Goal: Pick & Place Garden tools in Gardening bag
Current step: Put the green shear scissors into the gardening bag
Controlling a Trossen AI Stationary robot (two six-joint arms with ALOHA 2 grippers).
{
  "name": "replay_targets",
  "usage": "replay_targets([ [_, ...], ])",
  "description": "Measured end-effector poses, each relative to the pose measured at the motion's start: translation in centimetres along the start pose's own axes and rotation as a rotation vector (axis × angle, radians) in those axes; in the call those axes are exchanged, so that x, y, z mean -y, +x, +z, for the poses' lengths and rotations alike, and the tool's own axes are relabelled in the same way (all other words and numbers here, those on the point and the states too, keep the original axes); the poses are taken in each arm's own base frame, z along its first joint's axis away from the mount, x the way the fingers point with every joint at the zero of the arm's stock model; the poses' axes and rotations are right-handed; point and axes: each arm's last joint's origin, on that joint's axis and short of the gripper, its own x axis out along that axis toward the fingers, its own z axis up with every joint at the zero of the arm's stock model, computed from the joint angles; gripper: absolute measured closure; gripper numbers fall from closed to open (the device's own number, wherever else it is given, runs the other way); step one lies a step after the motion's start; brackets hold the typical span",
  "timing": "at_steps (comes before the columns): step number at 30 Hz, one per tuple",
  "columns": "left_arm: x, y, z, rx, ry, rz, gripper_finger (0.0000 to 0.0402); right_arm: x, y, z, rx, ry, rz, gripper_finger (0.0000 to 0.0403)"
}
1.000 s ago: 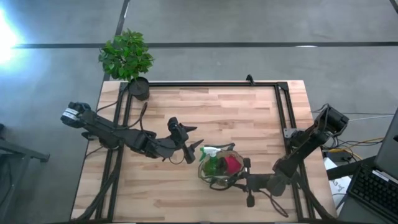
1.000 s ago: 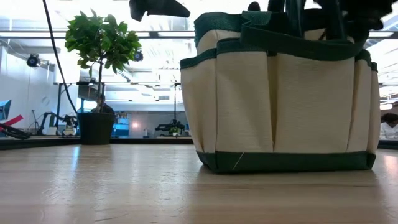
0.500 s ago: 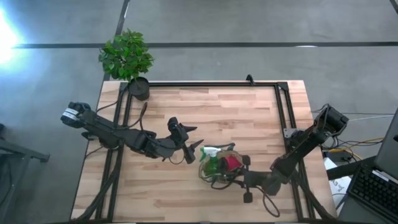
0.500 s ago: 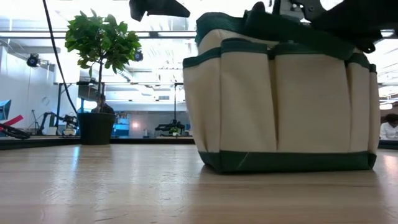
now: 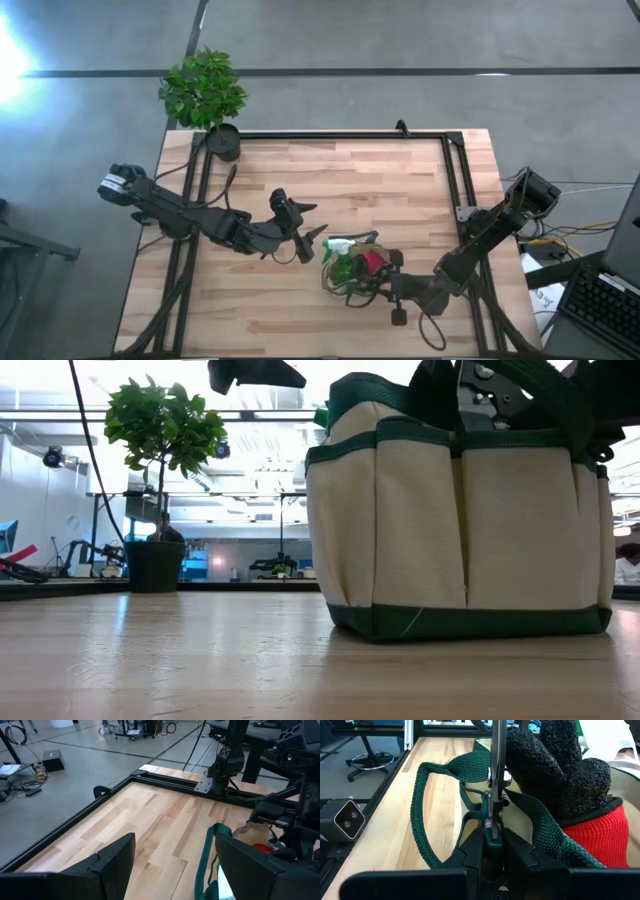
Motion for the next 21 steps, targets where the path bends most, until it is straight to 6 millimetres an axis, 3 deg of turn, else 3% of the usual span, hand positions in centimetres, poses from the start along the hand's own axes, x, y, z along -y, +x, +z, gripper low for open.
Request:
replay_targets([
  [3, 0.0, 0.0, 0.0, -0.001, 0.001, 0.000, 0.0124, -0.1, 0.0, 0.1, 0.001, -0.001, 0.002, 0.0362],
  [13, 0.0, 0.0, 0.0, -0.005, -0.003, -0.013, 0.0124, -0.4, 0.1, 0.7, 0.011, -0.011, 0.011, 0.0244],
  [21, 0.1, 0.0, -0.1, -0.011, -0.004, -0.022, 0.0124, -1.2, 0.1, 2.2, 0.047, -0.065, 0.023, 0.0229],
])
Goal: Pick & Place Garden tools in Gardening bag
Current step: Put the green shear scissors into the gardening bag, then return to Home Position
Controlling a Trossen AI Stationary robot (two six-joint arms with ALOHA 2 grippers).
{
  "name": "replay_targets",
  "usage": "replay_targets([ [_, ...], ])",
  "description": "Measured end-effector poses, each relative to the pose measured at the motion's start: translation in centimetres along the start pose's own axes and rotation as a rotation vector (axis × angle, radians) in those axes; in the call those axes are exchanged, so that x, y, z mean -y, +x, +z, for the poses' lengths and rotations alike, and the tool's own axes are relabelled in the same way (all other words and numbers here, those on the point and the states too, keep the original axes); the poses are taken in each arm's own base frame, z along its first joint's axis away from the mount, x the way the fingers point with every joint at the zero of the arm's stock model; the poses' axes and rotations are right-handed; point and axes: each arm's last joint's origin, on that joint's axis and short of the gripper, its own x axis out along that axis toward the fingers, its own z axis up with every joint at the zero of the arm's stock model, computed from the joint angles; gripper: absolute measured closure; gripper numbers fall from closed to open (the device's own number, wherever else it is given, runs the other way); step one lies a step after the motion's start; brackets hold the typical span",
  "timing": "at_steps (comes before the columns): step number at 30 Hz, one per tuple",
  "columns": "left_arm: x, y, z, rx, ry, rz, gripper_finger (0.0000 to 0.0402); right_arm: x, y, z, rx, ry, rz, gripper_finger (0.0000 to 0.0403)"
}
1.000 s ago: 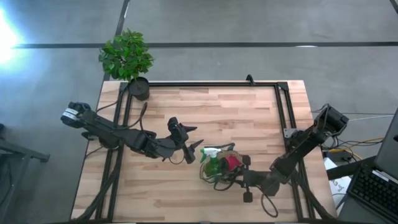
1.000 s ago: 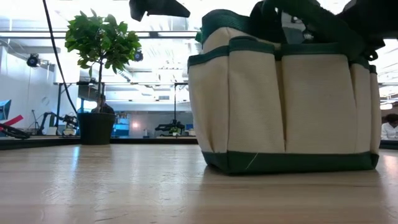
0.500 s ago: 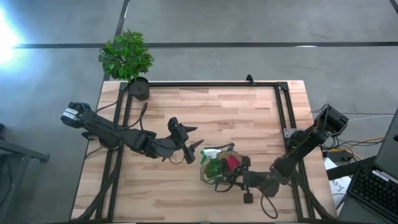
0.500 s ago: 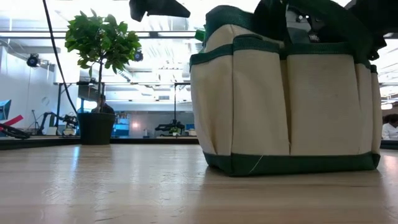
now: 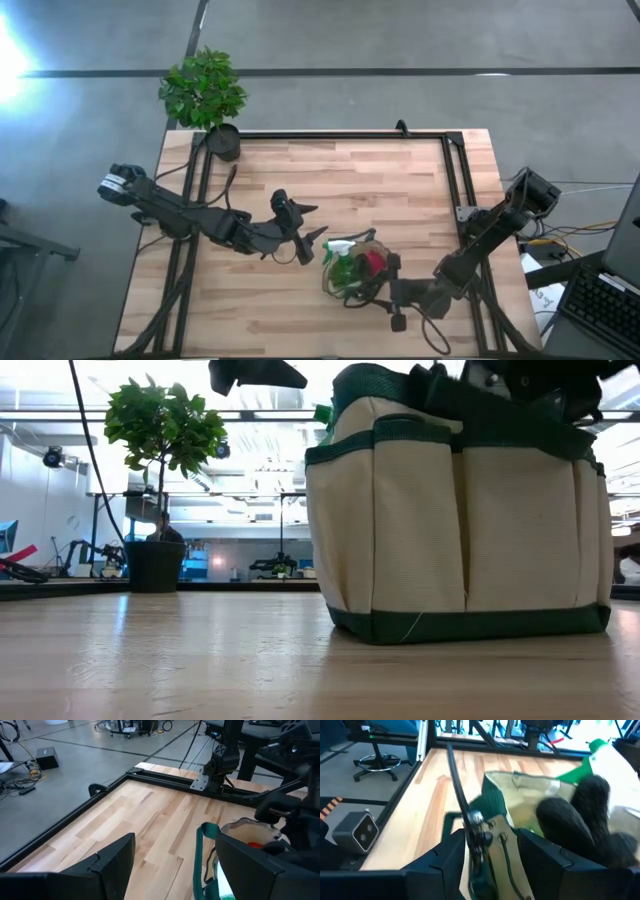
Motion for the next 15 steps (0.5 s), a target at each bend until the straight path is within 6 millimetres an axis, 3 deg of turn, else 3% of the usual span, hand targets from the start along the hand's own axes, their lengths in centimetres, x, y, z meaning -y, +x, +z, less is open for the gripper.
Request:
replay_targets([
  [9, 0.0, 0.0, 0.0, -0.001, 0.001, 0.000, 0.0124, -0.6, -1.4, 1.9, 0.054, -0.034, 0.045, 0.0242],
  [15, 0.0, 0.0, 0.0, -0.001, 0.002, 0.000, 0.0124, 0.4, -3.2, 3.5, 0.069, -0.038, 0.046, 0.0251],
])
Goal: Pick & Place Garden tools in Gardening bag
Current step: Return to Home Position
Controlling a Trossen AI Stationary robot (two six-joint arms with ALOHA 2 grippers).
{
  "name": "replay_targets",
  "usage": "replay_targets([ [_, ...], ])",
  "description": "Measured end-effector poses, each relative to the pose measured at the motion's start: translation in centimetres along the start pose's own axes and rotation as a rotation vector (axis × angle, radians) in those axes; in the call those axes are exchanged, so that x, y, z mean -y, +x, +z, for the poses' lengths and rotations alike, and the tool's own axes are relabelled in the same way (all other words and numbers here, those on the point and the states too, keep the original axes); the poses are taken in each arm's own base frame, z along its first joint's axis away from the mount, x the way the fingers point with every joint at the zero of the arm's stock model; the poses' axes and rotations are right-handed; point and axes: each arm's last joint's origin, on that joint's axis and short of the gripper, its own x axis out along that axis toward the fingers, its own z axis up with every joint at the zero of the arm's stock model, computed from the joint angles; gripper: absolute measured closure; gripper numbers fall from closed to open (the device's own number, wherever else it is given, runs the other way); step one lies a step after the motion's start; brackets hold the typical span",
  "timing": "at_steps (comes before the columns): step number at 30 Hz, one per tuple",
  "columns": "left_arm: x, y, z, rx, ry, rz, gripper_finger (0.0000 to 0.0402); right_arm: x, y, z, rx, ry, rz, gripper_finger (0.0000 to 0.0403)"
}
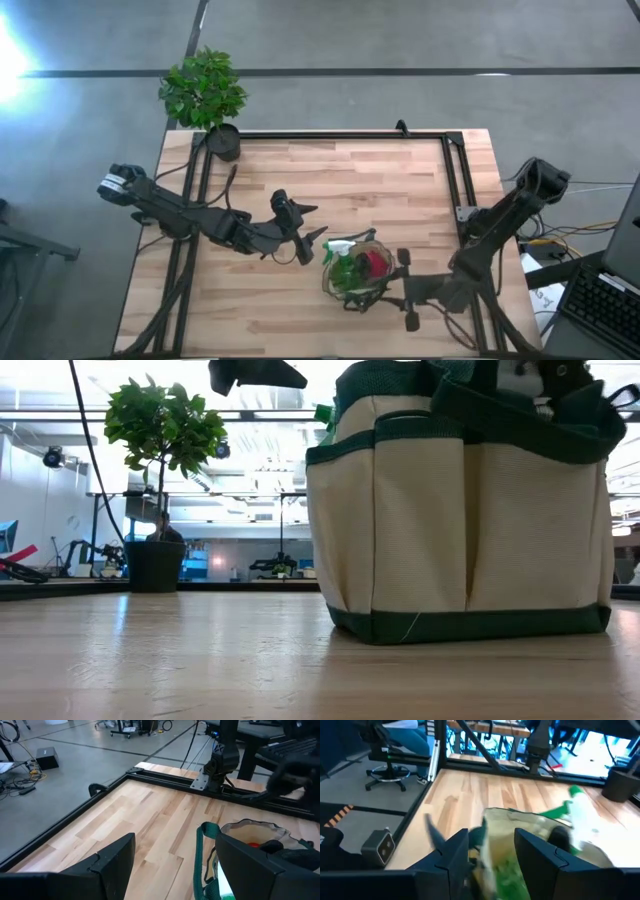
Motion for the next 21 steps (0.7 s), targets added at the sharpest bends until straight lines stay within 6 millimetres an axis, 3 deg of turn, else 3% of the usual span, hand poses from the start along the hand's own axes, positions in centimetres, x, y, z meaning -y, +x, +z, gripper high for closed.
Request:
replay_targets([
  [5, -0.2, -0.7, 0.3, -0.011, 0.073, -0.031, 0.0128, 2.0, -2.4, 1.5, -0.038, 0.036, -0.010, 0.0265],
  [8, -0.6, -1.4, 0.7, -0.025, 0.104, -0.059, 0.0155, 3.5, -4.2, 2.5, -0.052, 0.060, 0.000, 0.0284],
  [11, -1.1, -2.0, 0.4, -0.064, 0.169, -0.056, 0.0212, 5.0, -5.9, 3.2, -0.060, 0.059, 0.015, 0.0315],
  [17, -2.5, -3.0, -0.8, -0.070, 0.268, -0.108, 0.0373, 7.5, -8.4, 3.3, -0.052, 0.061, 0.014, 0.0388],
  [21, -3.5, -4.3, -2.0, 0.081, 0.287, -0.306, 0.0390, 8.7, -9.5, 2.6, 0.000, 0.057, 0.025, 0.0394],
])
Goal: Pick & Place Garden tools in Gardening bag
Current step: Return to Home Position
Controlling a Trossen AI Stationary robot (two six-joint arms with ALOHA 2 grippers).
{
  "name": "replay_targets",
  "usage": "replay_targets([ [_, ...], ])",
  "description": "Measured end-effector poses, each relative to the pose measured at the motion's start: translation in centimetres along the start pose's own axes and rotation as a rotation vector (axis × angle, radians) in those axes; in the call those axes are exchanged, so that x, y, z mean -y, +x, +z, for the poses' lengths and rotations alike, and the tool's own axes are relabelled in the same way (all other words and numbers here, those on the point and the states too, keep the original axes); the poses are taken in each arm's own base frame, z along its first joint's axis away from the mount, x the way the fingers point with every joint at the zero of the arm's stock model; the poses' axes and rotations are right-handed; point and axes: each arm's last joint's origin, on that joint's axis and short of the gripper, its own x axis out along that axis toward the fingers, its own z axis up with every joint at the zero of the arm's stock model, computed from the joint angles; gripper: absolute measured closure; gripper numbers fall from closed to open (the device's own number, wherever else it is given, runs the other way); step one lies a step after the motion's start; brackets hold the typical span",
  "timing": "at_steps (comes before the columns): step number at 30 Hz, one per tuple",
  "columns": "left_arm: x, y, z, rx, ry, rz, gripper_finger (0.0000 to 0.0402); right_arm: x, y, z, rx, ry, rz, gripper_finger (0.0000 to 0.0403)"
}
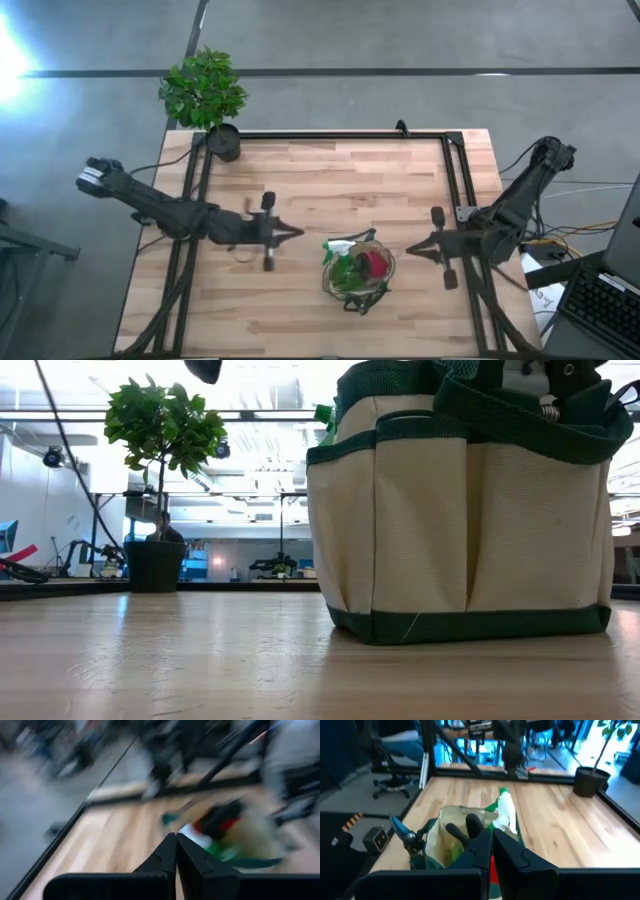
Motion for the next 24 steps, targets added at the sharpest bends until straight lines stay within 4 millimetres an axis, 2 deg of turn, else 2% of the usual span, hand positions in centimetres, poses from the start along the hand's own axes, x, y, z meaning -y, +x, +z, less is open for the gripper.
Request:
replay_targets([
  [3, -0.6, -1.8, -1.7, 0.174, 0.005, -0.139, 0.0392, 0.9, -0.4, -0.7, 0.064, 0.010, 0.030, 0.0395],
  [7, -2.7, -3.6, -4.9, 0.294, -0.056, -0.167, 0.0397, 2.6, -0.6, -1.2, 0.173, 0.003, 0.141, 0.0395],
  [11, -4.7, -4.5, -7.4, 0.313, -0.114, -0.178, 0.0398, 5.2, -0.6, -0.9, 0.236, -0.002, 0.139, 0.0395],
  [16, -6.1, -5.5, -9.1, 0.323, -0.106, -0.134, 0.0398, 8.0, -0.7, -1.0, 0.266, -0.036, 0.137, 0.0395],
  [20, -6.2, -6.4, -10.6, 0.324, -0.069, -0.114, 0.0398, 9.6, -0.5, -2.6, 0.225, -0.038, 0.047, 0.0395],
  [24, -6.3, -7.1, -12.6, 0.303, -0.073, -0.039, 0.0398, 10.3, -0.5, -4.9, 0.203, -0.031, -0.001, 0.0395],
])
